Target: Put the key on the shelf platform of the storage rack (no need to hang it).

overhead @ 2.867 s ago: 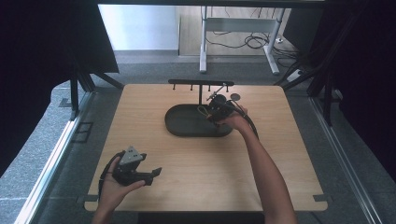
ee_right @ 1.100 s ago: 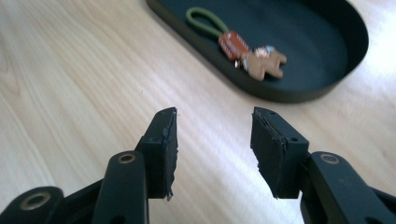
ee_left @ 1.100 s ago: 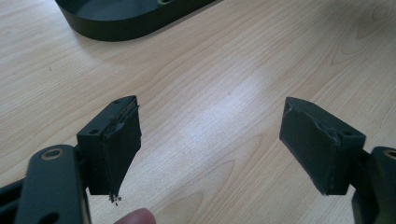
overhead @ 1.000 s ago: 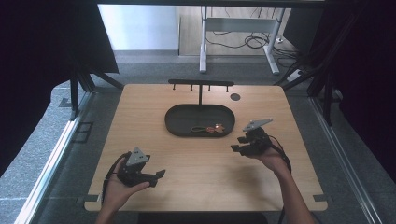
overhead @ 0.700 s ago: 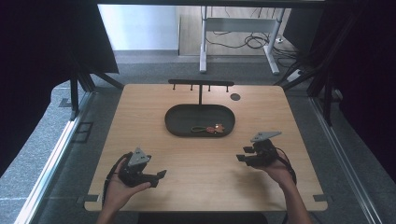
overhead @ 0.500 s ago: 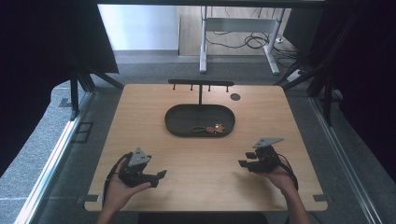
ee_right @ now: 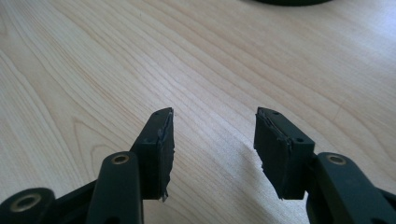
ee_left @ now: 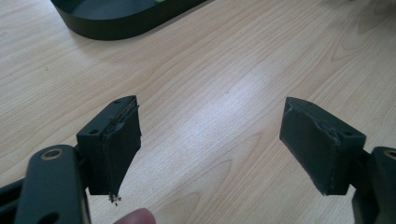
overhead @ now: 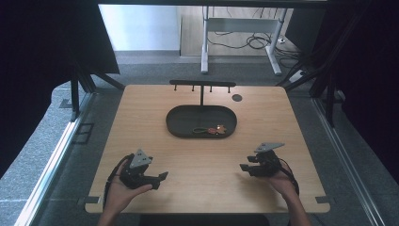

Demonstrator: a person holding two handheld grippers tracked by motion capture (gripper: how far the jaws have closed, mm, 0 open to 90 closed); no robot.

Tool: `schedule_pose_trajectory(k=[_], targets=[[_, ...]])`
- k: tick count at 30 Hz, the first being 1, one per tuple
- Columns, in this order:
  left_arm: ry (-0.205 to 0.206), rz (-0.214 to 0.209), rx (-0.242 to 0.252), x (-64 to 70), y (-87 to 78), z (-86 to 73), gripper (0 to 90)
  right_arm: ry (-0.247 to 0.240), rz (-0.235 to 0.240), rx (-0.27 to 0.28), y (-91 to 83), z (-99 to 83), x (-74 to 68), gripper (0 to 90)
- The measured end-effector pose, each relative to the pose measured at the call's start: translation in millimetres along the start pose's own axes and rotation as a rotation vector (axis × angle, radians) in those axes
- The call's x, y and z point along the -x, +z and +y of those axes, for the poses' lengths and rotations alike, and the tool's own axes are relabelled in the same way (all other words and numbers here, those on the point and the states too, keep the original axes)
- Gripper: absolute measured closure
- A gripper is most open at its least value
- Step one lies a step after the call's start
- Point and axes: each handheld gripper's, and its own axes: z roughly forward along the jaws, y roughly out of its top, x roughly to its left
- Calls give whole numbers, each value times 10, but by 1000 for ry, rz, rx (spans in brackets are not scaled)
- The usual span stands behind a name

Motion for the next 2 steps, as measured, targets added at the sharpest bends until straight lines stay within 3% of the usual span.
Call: schedule_pose_trajectory(k=[2], targets=[[-5, 6, -2, -6, 1, -5, 209, -3, -2, 12, -35, 4, -3, 456]])
